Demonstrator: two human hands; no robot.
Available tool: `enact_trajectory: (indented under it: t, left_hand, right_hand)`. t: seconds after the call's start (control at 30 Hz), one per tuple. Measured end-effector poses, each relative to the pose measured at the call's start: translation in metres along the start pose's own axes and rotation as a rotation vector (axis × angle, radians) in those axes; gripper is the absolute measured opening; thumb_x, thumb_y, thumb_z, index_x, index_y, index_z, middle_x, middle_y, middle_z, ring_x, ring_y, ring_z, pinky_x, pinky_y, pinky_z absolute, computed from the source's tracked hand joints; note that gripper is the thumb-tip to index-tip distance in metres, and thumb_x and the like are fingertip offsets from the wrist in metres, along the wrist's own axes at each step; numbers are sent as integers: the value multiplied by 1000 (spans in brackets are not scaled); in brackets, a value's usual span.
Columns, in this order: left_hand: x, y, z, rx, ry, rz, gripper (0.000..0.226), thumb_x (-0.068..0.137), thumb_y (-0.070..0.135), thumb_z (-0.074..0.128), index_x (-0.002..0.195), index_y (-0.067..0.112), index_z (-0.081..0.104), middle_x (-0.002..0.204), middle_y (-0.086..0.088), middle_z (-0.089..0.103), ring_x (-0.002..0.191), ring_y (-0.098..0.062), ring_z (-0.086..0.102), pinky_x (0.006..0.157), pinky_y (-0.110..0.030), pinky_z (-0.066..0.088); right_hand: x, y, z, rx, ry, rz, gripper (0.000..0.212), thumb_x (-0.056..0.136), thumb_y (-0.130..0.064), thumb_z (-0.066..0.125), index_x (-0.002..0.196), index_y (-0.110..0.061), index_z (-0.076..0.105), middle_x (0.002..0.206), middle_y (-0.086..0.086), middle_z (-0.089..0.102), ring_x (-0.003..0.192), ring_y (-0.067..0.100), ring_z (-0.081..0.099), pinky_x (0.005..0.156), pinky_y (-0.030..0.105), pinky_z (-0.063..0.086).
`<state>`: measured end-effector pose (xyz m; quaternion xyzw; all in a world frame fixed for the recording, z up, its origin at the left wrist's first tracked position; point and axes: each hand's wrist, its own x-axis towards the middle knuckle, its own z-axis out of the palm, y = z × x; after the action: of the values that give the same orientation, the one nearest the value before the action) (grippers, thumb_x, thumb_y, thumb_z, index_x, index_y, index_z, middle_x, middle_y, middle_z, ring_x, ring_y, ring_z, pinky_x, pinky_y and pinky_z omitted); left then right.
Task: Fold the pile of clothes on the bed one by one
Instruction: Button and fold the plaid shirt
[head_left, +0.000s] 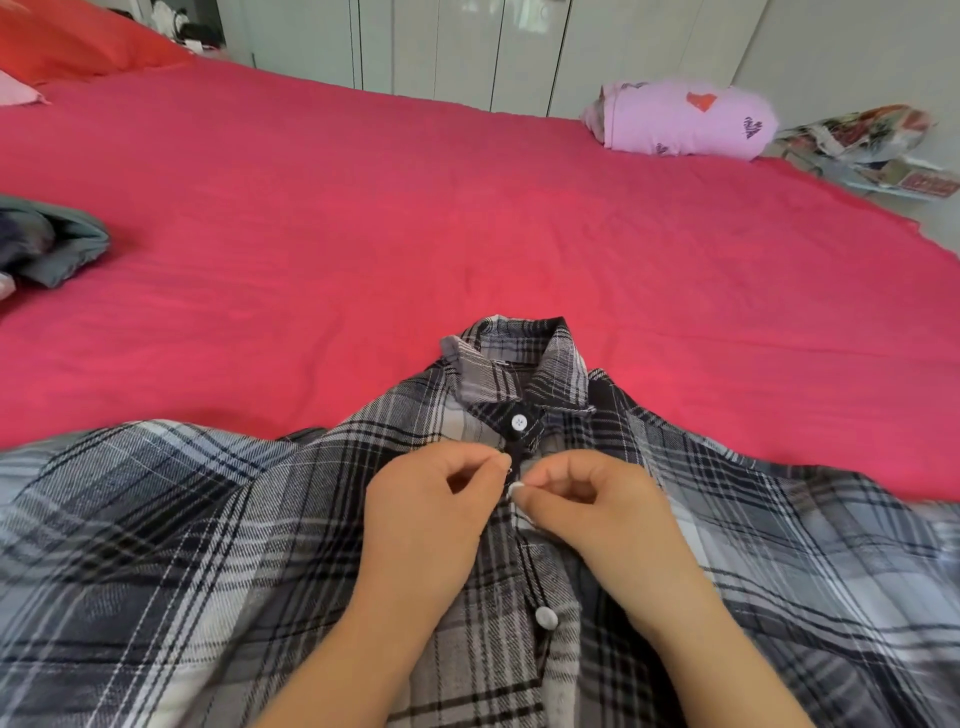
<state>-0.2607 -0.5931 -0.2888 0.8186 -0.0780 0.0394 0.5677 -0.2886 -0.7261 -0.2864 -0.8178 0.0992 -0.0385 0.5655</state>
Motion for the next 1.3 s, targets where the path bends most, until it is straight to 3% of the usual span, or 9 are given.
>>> enact_trajectory:
  t: [0.17, 0.33, 0.53, 0.73, 1.07, 1.3]
  left_hand:
    - [-2, 1, 2, -1, -67, 4, 20, 81, 24, 68, 65, 36, 67, 68, 20, 67, 79, 11, 58, 68, -1, 40]
    - [0, -1, 2, -237, -84, -168, 7, 78, 20, 71, 74, 23, 76, 76, 13, 73, 76, -1, 66, 81, -27, 52]
    - [2, -3, -2, -321, -202, -245, 7, 79, 19, 70, 78, 18, 77, 79, 4, 74, 82, -11, 69, 84, -34, 54]
    - [3, -4, -2, -258, -183, -196, 19, 78, 7, 70, 73, 26, 73, 77, 15, 72, 74, 3, 65, 71, -11, 50]
    - [3, -2, -3, -136, -168, -89, 13, 74, 16, 74, 65, 24, 72, 70, 14, 70, 65, 3, 62, 63, -6, 44]
    - [1, 1, -3, -74, -169, -3, 13, 77, 18, 72, 70, 30, 72, 78, 27, 67, 77, 11, 60, 68, 0, 40]
  right_hand:
    - [0, -6, -9, 256, -87, 114, 4, 76, -7, 72, 74, -9, 69, 55, -5, 60, 51, 2, 53, 53, 13, 44]
    - [0, -4, -5, 264, -92, 124, 5, 75, -7, 73, 73, -10, 69, 55, -3, 61, 50, 1, 53, 50, 10, 41]
    - [1, -2, -2, 281, -47, 150, 10, 74, -3, 73, 70, -11, 69, 57, 1, 63, 50, 4, 54, 49, 10, 41]
    - [1, -4, -3, 307, -59, 173, 17, 75, -1, 71, 66, -15, 68, 57, 1, 65, 55, 5, 60, 52, 11, 44]
    - [0, -4, -7, 389, -103, 199, 24, 74, 3, 69, 61, -17, 69, 59, 1, 65, 56, 7, 63, 53, 12, 49]
    - [0, -2, -7, 439, -90, 246, 19, 75, 11, 66, 74, -9, 64, 61, 2, 66, 57, 9, 65, 56, 15, 53]
